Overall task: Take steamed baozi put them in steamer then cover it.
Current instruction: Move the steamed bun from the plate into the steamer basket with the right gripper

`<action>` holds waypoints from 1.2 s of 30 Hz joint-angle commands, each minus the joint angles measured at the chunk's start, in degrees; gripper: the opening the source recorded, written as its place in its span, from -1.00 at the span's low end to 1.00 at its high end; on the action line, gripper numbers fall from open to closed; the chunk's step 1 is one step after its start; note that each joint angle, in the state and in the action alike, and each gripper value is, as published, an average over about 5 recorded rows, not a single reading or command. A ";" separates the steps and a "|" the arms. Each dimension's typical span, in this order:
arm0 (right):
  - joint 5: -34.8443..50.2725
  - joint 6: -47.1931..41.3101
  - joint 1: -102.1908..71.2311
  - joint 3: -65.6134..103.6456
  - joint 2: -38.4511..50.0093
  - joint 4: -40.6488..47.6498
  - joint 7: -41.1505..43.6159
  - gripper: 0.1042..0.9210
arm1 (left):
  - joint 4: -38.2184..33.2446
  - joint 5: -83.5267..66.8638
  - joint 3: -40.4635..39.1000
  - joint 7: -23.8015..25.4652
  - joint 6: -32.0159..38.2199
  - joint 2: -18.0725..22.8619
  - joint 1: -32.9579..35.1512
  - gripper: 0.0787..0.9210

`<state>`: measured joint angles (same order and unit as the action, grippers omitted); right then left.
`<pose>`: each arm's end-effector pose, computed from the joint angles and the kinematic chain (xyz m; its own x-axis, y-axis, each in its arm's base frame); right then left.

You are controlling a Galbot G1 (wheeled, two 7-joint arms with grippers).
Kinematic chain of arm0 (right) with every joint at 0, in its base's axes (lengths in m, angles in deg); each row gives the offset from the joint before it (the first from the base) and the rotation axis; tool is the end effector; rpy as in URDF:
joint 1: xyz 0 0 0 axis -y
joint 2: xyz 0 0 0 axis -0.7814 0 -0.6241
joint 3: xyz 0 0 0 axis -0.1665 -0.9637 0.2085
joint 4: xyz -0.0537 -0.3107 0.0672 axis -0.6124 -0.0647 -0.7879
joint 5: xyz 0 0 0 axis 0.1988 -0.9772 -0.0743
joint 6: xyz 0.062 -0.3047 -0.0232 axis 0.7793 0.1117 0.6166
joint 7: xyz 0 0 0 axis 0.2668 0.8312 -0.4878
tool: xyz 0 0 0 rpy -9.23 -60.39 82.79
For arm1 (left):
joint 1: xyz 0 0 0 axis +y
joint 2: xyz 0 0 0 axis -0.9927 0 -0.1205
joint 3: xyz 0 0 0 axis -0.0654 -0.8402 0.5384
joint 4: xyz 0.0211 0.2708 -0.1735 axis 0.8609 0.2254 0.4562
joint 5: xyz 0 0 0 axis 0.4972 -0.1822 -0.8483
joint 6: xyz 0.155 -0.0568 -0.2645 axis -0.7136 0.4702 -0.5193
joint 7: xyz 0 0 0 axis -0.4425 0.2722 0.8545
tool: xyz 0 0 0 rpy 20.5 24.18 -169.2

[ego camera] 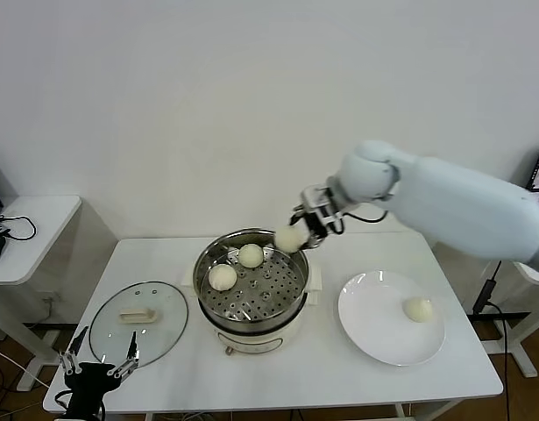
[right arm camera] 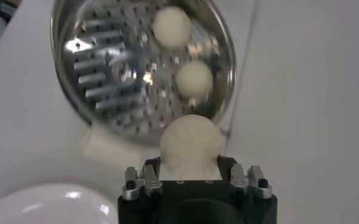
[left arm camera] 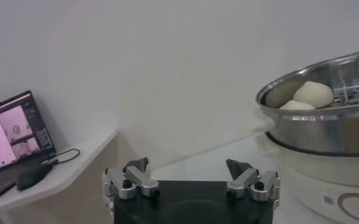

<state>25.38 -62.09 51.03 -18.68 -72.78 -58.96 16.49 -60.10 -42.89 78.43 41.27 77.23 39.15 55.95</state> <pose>0.4583 0.0740 -0.0281 -0.2660 -0.3775 0.8870 -0.7694 -0.4712 -0.4313 0.0779 0.0878 -0.2385 -0.9735 -0.1540 0.1692 -0.0792 0.9207 0.3820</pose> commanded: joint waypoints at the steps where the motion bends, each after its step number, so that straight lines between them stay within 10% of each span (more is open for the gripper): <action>1: -1.26 6.21 0.98 -5.86 -8.80 0.38 -1.92 0.20 | 0.06 -0.11 0.58 0.00 0.06 0.22 0.05 0.77; 36: -13.61 20.43 -0.88 -11.09 -12.12 0.08 1.46 0.36 | 0.92 -0.60 0.64 -0.33 0.63 1.95 -0.11 0.77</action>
<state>12.60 -43.16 50.20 -29.32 -84.33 -58.79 17.48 -59.16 -43.52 79.06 40.94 77.86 41.10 55.80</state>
